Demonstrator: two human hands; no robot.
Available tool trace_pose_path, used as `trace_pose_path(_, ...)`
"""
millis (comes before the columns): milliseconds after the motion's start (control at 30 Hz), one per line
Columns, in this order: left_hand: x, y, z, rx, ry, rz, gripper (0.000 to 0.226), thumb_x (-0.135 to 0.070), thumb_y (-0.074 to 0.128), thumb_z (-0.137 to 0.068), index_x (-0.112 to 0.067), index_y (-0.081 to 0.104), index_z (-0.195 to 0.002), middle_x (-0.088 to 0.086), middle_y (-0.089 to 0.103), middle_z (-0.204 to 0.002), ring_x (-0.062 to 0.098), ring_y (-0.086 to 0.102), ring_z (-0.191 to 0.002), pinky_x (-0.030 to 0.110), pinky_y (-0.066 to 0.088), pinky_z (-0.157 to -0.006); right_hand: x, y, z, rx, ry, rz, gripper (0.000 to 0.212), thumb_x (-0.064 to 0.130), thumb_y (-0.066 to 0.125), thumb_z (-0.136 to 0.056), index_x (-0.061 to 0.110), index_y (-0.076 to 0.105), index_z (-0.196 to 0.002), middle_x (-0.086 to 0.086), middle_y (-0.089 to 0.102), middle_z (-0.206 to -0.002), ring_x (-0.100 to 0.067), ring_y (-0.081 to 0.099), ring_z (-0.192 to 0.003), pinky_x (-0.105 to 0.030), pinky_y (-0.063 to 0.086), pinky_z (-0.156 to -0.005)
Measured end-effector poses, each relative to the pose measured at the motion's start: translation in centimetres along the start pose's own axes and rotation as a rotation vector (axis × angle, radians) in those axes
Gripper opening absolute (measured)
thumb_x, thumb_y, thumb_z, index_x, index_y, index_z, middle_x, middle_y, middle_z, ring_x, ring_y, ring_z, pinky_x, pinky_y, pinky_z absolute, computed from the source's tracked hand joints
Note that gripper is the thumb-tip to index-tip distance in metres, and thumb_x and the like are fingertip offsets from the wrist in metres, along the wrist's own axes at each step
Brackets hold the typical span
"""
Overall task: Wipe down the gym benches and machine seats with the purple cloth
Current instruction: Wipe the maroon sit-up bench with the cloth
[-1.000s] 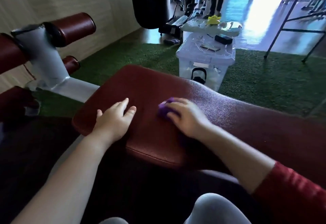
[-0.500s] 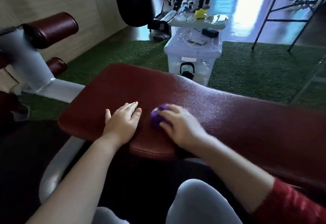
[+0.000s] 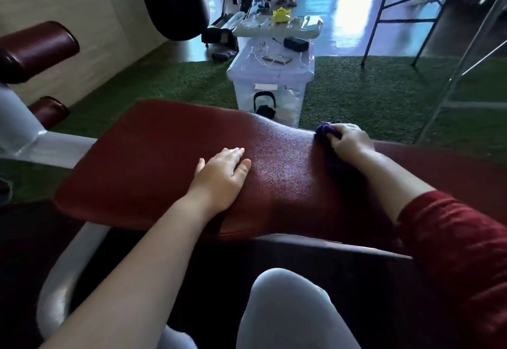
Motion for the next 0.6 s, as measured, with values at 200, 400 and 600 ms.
trace_pose_path(200,-0.3,2.4,-1.3,0.018,-0.089,-0.028,0.054,-0.048,0.03,-0.1,-0.024,0.033,-0.148,-0.009,0.027,-0.156,0.007,0.012,-0.146,0.049,-0.005,-0.117,5.6,1.6,9.5,0.096,-0.47,-0.026,0.039,0.035,0.06,-0.088,0.025,0.059,-0.126,-0.003,0.05,-0.138,-0.023,0.046,-0.126,-0.031,0.035,-0.108)
trace_pose_path(400,-0.6,2.5,-1.9,0.084,-0.09,-0.143,0.059,-0.055,0.03,-0.097,-0.029,0.028,-0.149,-0.011,0.017,-0.159,0.007,0.003,-0.147,0.057,-0.008,-0.113,4.2,0.8,12.8,0.125,-0.667,-0.131,0.037,0.037,0.056,-0.088,0.024,0.062,-0.122,-0.003,0.055,-0.133,-0.019,0.051,-0.121,-0.025,0.035,-0.106)
trace_pose_path(600,-3.1,4.4,-2.7,0.092,0.009,-0.189,0.055,-0.055,0.032,-0.097,-0.035,0.027,-0.148,-0.018,0.018,-0.157,0.004,0.002,-0.146,0.07,-0.015,-0.103,-3.7,-1.9,-0.4,0.005,-0.111,-0.008,0.035,0.027,0.058,-0.09,0.021,0.061,-0.124,-0.008,0.055,-0.133,-0.021,0.046,-0.126,-0.021,0.03,-0.103)
Point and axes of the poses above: each hand's wrist, its own z-axis away from the middle knuckle, its own y-axis out of the palm, x = y × z, the point moved 1 cm from there along -z, towards the middle knuckle
